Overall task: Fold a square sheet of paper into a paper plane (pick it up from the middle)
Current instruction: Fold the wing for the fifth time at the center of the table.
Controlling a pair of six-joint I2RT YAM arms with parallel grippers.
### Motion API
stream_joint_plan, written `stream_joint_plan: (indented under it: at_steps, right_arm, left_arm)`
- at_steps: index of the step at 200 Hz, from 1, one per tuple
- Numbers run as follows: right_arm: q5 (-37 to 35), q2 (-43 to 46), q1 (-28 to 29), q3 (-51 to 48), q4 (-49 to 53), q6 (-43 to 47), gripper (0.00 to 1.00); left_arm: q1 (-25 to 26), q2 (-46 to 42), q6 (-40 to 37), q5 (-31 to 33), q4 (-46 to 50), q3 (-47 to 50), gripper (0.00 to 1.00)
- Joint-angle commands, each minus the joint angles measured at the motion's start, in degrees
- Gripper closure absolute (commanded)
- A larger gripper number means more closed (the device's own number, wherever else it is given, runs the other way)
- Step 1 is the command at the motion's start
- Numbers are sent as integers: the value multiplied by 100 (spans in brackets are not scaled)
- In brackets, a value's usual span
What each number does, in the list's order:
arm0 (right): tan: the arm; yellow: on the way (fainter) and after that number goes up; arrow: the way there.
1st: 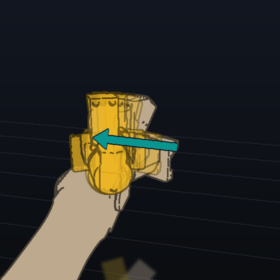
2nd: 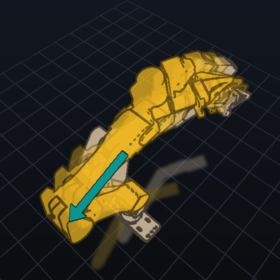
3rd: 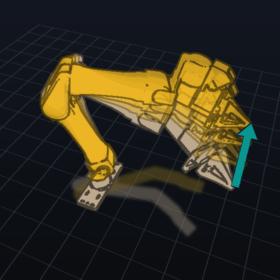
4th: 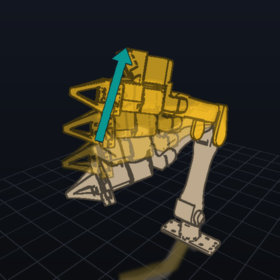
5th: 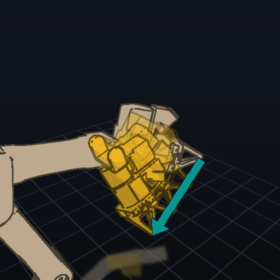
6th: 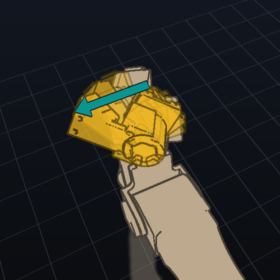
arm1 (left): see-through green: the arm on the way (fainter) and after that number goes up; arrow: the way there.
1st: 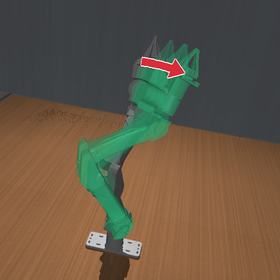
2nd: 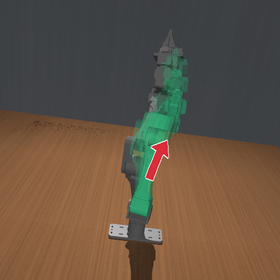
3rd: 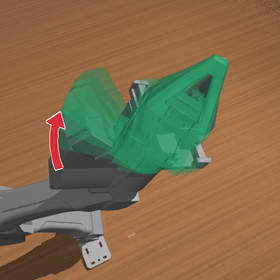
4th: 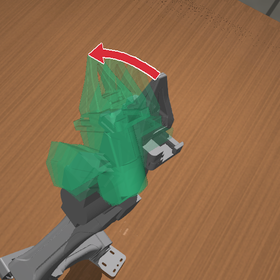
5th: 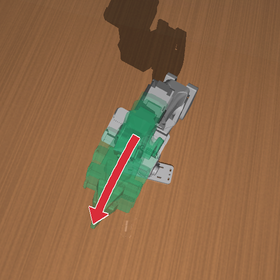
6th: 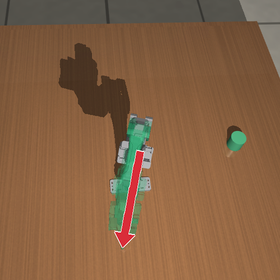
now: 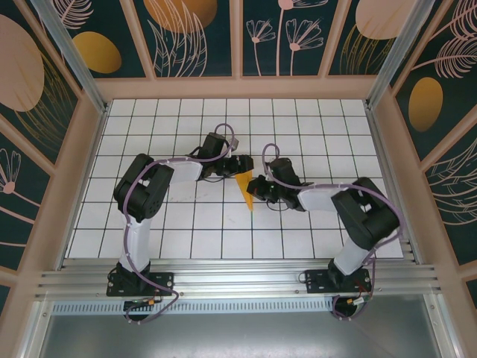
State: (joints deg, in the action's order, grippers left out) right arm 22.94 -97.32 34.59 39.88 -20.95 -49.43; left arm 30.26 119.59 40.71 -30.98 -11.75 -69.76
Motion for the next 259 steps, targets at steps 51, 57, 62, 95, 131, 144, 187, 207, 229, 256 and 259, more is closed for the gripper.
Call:
stream_joint_plan:
  at_steps: [51, 57, 62, 95, 131, 144, 187, 207, 229, 256, 259]
  right_arm:
    - [-484, -747, 135, 297, 900, 245, 100]
    - [-467, -764, 131, 242, 999, 290, 100]
    - [-453, -772, 131, 187, 1064, 336, 100]
    - [-336, -824, 144, -122, 1298, 559, 100]
    - [-255, -877, 136, -217, 1446, 775, 100]
    - [-223, -881, 141, -217, 1478, 813, 100]
    - [-167, -925, 131, -210, 1538, 912, 100]
    - [-158, -936, 136, -233, 1533, 909, 100]
    - [-149, -946, 135, -244, 1541, 913, 100]
    - [-108, -921, 134, -252, 1528, 914, 100]
    - [-106, -925, 136, -252, 1532, 910, 100]
  left_arm:
    - [-72, 291, -105, 333, 424, -126, 29]
    - [-65, 293, -157, 409, 510, -181, 29]
    - [-69, 293, -199, 465, 587, -231, 29]
    - [-112, 305, -327, 746, 771, -449, 28]
    - [-209, 386, -370, 762, 766, -561, 28]
    - [-238, 405, -400, 758, 749, -582, 27]
    - [-317, 460, -555, 749, 770, -721, 27]
    - [-377, 474, -590, 705, 787, -783, 27]
    - [-450, 511, -621, 655, 794, -849, 27]
    - [-511, 614, -678, 608, 841, -942, 27]
    - [-512, 624, -678, 595, 841, -955, 27]
